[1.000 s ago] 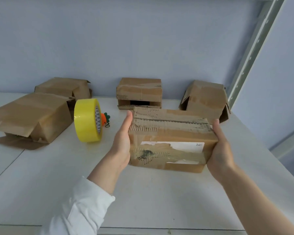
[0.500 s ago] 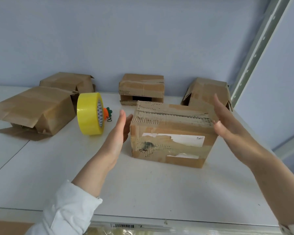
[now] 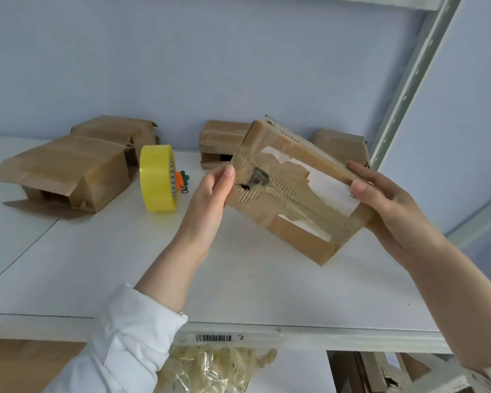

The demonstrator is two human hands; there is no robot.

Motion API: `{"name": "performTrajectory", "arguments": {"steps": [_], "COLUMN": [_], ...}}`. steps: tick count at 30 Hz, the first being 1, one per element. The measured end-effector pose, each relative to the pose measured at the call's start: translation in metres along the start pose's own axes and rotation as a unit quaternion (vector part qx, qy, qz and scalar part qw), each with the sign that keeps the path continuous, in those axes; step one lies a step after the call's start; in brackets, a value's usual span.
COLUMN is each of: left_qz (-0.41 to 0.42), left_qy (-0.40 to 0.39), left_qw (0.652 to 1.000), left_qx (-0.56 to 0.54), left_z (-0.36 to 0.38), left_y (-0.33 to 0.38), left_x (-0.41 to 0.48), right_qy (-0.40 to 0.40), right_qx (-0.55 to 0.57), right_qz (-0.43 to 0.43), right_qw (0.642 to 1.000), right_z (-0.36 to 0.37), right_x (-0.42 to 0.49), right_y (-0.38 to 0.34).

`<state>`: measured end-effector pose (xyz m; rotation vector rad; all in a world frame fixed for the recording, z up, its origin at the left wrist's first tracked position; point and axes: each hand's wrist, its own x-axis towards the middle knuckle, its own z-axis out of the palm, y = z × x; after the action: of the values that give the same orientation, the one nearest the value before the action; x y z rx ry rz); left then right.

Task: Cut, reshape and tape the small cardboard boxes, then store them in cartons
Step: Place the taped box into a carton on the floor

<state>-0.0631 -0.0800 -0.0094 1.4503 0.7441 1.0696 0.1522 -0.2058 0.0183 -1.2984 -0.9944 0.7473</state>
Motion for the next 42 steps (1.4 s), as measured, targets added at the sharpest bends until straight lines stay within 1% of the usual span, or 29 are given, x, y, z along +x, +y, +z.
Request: {"name": "performTrajectory", "arguments": {"steps": [3, 5, 8, 12, 17, 19, 23, 27, 31, 35, 39, 40, 42], "left_qz": [0.024, 0.028, 0.029, 0.012, -0.013, -0.016, -0.031, -0.044, -0.049, -0.07, -0.105, -0.116, -0.139], "left_qy": [0.007, -0.024, -0.07, -0.124, -0.199, -0.224, -0.27, -0.309, -0.355, -0.424, -0.486, -0.5, -0.542], "left_qw": [0.998, 0.995, 0.99, 0.985, 0.973, 0.967, 0.955, 0.943, 0.929, 0.902, 0.868, 0.858, 0.829], "left_qx": [-0.063, -0.097, -0.119, -0.122, -0.116, -0.117, -0.117, -0.115, -0.092, -0.042, -0.024, -0.02, -0.006], "left_z": [0.008, 0.009, 0.004, -0.003, 0.013, 0.024, 0.048, 0.073, 0.109, 0.16, 0.214, 0.225, 0.249], "left_y": [0.006, 0.011, 0.014, 0.011, 0.016, 0.019, 0.02, 0.021, 0.025, 0.022, 0.002, -0.005, -0.021], "left_x": [-0.014, -0.024, -0.038, -0.062, -0.097, -0.112, -0.145, -0.18, -0.222, -0.284, -0.351, -0.362, -0.389], "right_qy": [0.03, 0.043, 0.064, 0.13, 0.245, 0.278, 0.322, 0.361, 0.406, 0.477, 0.533, 0.543, 0.564], "right_qx": [0.039, 0.068, 0.123, 0.182, 0.236, 0.247, 0.268, 0.256, 0.259, 0.268, 0.27, 0.265, 0.244], "right_qz": [0.016, 0.025, 0.042, 0.078, 0.081, 0.087, 0.076, 0.073, 0.062, 0.079, 0.118, 0.132, 0.162], "right_qw": [0.999, 0.996, 0.989, 0.972, 0.937, 0.924, 0.905, 0.894, 0.874, 0.833, 0.793, 0.786, 0.772], "right_z": [0.014, 0.028, 0.051, 0.073, 0.085, 0.086, 0.078, 0.062, 0.04, 0.005, -0.028, -0.034, -0.048], "right_x": [-0.022, -0.037, -0.063, -0.104, -0.16, -0.18, -0.221, -0.261, -0.314, -0.385, -0.469, -0.486, -0.524], "right_y": [-0.003, -0.004, -0.002, 0.0, -0.013, -0.017, -0.026, -0.026, -0.021, -0.013, 0.01, 0.017, 0.032]}}
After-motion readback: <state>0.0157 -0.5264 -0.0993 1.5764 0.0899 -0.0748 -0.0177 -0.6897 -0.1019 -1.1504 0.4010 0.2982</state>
